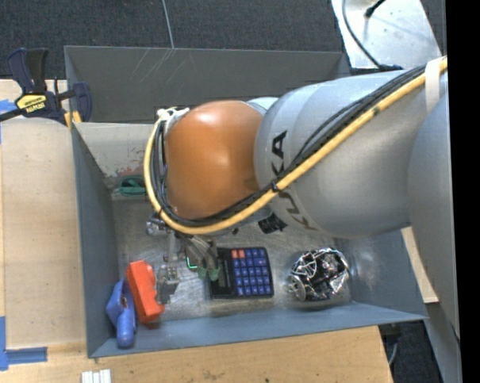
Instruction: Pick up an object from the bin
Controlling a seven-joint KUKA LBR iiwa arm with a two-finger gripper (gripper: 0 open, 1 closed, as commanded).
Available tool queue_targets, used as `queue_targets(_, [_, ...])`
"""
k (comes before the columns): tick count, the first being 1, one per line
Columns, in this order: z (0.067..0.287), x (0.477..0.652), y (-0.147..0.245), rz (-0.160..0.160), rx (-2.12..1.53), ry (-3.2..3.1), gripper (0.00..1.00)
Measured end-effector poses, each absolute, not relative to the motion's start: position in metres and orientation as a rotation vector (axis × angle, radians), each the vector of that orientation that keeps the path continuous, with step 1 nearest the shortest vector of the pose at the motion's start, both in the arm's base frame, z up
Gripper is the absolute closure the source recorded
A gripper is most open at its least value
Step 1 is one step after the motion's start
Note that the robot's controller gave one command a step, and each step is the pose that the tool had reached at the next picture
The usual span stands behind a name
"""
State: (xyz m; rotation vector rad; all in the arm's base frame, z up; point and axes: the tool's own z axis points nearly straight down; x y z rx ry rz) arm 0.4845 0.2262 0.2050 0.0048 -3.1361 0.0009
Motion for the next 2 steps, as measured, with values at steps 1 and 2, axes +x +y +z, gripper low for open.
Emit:
queue_targets(1, [0.209,0.487,0.225,-0.002,0.0,-3.143,0.0])
queue_targets(2, [0.196,0.488,0.225,-0.01,0.02,-3.154,0.0])
